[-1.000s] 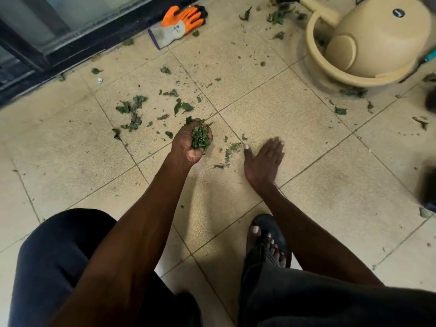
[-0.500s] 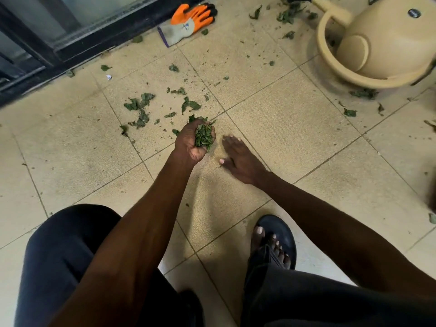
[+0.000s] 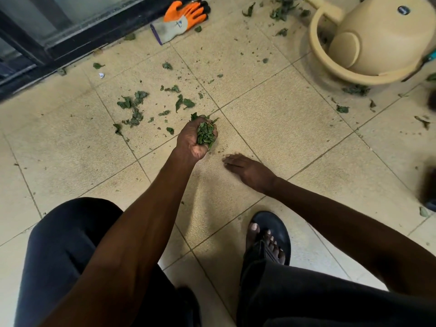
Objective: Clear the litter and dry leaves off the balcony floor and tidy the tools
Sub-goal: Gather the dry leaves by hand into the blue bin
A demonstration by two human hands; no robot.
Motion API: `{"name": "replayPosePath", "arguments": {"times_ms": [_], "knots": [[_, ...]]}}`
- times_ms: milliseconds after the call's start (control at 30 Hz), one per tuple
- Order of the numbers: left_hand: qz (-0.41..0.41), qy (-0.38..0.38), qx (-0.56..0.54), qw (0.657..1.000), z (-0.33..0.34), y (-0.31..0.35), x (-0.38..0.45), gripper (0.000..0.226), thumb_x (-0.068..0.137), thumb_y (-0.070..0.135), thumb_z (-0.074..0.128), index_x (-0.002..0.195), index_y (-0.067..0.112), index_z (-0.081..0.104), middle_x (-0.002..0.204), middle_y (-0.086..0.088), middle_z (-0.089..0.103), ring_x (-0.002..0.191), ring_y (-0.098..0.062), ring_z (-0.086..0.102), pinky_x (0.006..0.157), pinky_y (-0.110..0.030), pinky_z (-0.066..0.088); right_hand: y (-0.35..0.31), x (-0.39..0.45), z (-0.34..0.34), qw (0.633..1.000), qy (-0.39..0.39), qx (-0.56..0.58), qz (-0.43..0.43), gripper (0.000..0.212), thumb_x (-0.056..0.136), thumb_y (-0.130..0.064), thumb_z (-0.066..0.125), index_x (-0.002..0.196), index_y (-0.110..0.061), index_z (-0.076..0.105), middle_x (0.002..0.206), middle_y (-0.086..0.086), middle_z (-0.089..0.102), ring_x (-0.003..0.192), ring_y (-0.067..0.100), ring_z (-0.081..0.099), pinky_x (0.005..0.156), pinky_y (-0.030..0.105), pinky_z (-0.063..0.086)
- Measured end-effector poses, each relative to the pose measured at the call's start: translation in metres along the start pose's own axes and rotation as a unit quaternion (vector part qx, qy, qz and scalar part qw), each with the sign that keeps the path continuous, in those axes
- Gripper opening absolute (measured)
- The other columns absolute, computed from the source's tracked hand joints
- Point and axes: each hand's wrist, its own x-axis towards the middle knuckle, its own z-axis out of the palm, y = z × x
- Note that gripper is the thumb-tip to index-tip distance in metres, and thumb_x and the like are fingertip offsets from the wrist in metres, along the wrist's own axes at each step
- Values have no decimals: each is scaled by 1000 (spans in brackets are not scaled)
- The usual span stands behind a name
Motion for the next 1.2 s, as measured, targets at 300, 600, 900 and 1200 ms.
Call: {"name": "replayPosePath", "arguments": {"times_ms": [300,600,900,1200], "knots": [[-9,1,2,1000,7,-10,3,21,90,-4,50,74,9,53,64,-5,59,62,-18,56,52,-23,49,5,-33,-17,993,-33,-114,16,51,81,3,42,129,9,55,141,23,50,130,39,49,77,34,59],[-27,-2,11,1000,30,-19,-8,21,90,-3,51,72,8,52,67,-6,57,65,-17,55,50,-22,50,6,-32,-12,977,-38,-208,36,29,85,-5,42,85,0,71,87,11,65,80,23,59,52,29,48],[-50,34,-87,994,80,-3,-84,16,92,-1,51,79,6,54,75,-8,53,65,-19,54,49,-24,52,-1,-7,-120,752,216,390,485,15,78,13,57,77,5,70,66,12,72,80,33,68,70,41,59],[-36,58,-164,984,196,76,-291,21,101,19,49,86,10,60,64,-5,66,53,-20,65,49,-22,53,-125,41,-417,289,248,785,488,28,96,14,39,114,4,57,98,12,68,111,22,60,59,14,54]]}}
